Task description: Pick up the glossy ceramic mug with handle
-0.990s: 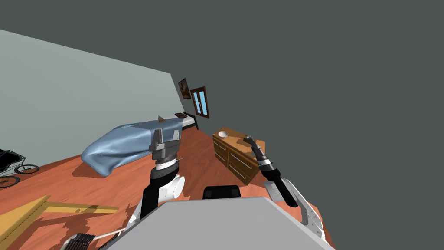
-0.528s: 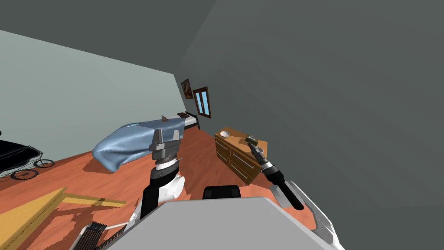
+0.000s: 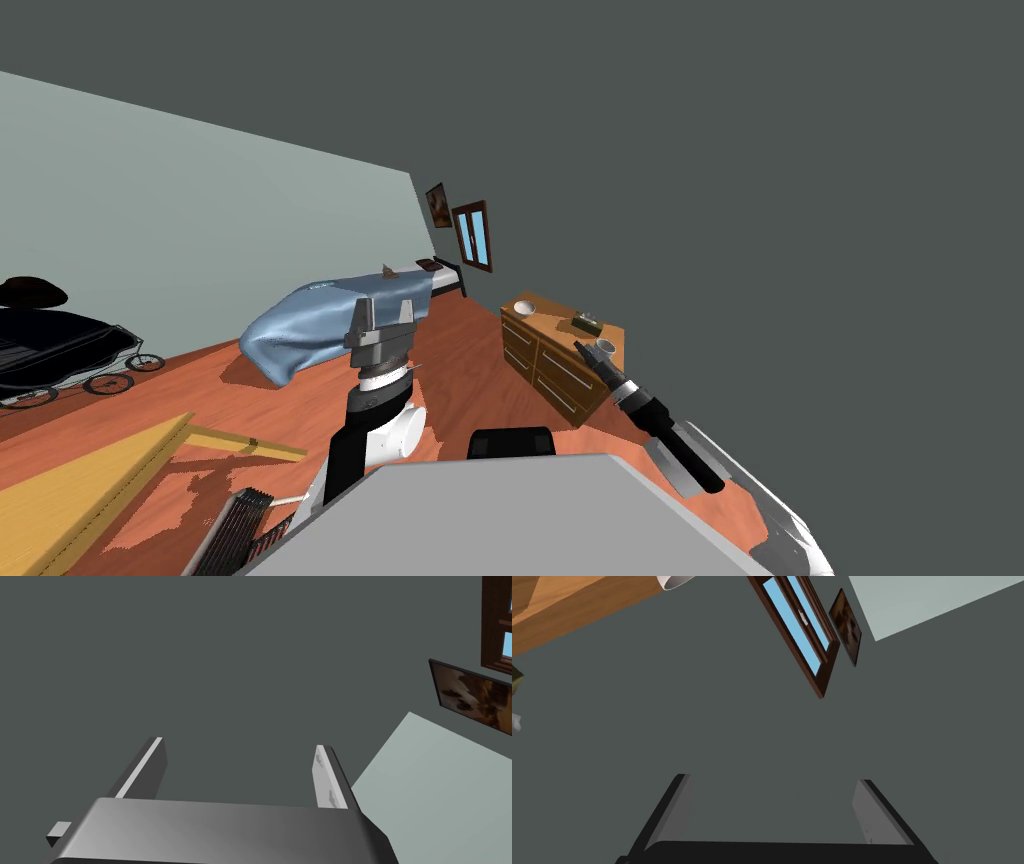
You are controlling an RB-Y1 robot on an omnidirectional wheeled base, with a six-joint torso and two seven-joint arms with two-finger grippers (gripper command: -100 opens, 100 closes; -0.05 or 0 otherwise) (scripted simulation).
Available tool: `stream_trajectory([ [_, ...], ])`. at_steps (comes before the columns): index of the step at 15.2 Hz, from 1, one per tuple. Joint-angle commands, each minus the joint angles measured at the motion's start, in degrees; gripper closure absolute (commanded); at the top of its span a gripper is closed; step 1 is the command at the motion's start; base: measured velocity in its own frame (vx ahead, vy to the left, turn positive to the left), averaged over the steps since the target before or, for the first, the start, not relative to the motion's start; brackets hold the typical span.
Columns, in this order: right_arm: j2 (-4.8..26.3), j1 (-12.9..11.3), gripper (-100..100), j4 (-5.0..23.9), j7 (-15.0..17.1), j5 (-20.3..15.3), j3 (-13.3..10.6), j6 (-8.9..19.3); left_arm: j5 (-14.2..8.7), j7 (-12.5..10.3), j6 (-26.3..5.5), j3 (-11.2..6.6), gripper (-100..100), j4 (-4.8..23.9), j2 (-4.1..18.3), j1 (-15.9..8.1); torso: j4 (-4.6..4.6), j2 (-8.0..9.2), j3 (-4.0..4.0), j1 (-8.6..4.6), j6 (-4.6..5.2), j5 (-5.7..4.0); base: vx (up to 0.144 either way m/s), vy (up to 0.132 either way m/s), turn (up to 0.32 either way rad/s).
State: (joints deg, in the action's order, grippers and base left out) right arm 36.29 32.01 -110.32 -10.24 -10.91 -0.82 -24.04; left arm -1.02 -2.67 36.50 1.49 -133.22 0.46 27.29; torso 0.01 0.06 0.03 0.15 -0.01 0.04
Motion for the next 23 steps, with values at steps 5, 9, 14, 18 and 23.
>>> stream_trajectory([
  [5, 6.81, 0.68, -100, 4.24, -0.22, -0.93, 0.12, -0.48, 0.00, 0.00, 0.00, 0.00, 0, 0.00, 0.00, 0.00, 0.00, -0.03, -0.02, -0.01, -0.01, 0.00, -0.004, 0.041, 0.056],
  [9, 12.20, 1.86, -100, 8.46, -0.56, -2.11, 0.08, -0.69, 0.00, 0.00, 0.00, 0.00, 0, 0.00, 0.00, 0.00, -0.01, -0.05, -0.03, -0.04, 0.00, 0.00, 0.001, 0.035, 0.064],
  [14, 18.45, 3.06, -100, 12.66, -0.93, -3.30, -0.08, -0.96, 0.00, 0.00, 0.00, 0.00, 0, 0.00, 0.00, 0.01, -0.02, -0.12, -0.07, -0.03, 0.00, 0.00, 0.017, 0.037, 0.081],
  [18, 22.85, 3.68, -100, 14.72, -1.12, -3.89, -0.23, -1.13, 0.00, 0.00, 0.00, 0.00, 0, 0.00, 0.00, 0.00, -0.03, -0.13, -0.08, -0.08, -0.02, -0.02, 0.020, 0.024, 0.075],
  [23, 27.91, 4.99, -100, 18.72, -1.49, -5.09, -0.71, -1.51, 0.00, 0.00, 0.00, -0.01, 0, 0.00, 0.00, 0.01, -0.03, -0.15, -0.09, -0.11, 0.00, -0.02, 0.025, 0.015, 0.066],
])
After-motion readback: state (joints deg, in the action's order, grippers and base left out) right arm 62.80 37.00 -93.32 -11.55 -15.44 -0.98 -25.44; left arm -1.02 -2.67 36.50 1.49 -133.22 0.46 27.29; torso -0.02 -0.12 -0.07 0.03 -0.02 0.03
